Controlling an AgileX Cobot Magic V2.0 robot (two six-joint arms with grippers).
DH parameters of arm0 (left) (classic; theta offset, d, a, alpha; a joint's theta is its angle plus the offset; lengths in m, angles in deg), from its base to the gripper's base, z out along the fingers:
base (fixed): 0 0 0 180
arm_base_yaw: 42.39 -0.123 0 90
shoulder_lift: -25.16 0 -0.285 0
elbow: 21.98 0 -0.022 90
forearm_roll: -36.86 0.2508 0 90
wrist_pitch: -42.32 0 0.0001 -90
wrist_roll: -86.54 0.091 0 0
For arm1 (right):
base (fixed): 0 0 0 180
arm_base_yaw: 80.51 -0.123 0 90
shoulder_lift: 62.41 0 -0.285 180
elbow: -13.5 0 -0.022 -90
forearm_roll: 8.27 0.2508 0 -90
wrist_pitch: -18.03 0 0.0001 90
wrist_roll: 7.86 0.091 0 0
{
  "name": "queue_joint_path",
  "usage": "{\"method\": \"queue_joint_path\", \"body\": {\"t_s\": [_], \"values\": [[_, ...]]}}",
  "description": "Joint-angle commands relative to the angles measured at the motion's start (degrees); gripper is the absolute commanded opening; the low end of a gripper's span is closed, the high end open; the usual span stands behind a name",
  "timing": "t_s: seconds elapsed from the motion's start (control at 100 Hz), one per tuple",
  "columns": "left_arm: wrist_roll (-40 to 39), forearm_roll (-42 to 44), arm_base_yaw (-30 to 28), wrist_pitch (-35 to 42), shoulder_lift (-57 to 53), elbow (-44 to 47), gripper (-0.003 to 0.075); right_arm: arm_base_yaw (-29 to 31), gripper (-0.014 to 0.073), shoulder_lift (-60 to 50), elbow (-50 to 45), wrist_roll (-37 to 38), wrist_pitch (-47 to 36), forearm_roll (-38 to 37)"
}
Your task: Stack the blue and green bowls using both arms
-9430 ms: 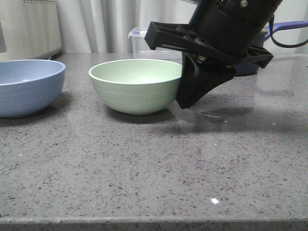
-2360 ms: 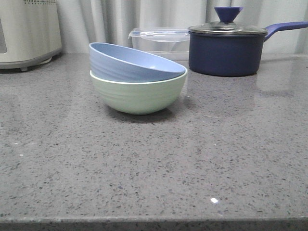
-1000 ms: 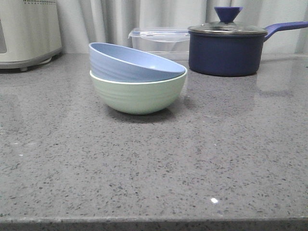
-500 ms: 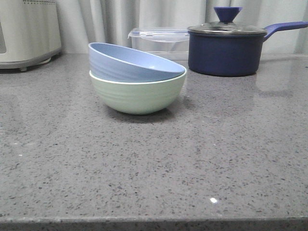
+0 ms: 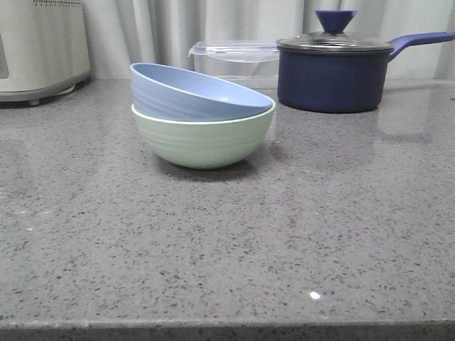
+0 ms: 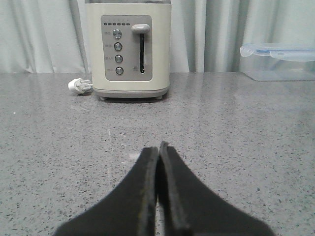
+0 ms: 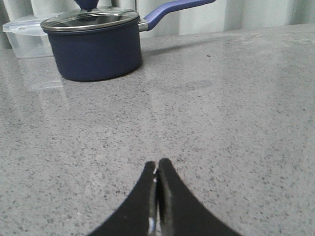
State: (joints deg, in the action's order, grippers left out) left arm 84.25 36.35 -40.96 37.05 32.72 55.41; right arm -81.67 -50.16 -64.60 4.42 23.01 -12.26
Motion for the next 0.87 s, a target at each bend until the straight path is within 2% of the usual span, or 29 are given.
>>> {"method": "queue_joint_path", "body": {"t_s": [0.0, 0.12, 0.86], "values": [[0.1, -0.1, 0.0, 4.7, -2.0, 2.3, -0.0020, 0.5, -0.0080, -2.2, -0.8, 1.4, -6.2, -1.6], [0.1, -0.1, 0.0, 4.7, -2.0, 2.3, -0.0020, 0.5, -0.0080, -6.3, -0.7, 1.3, -2.8, -1.6], [0.1, -0.1, 0.0, 4.7, -2.0, 2.3, -0.0020, 0.5, -0.0080, -6.1, -0.7, 1.3, -2.4, -1.6]]}}
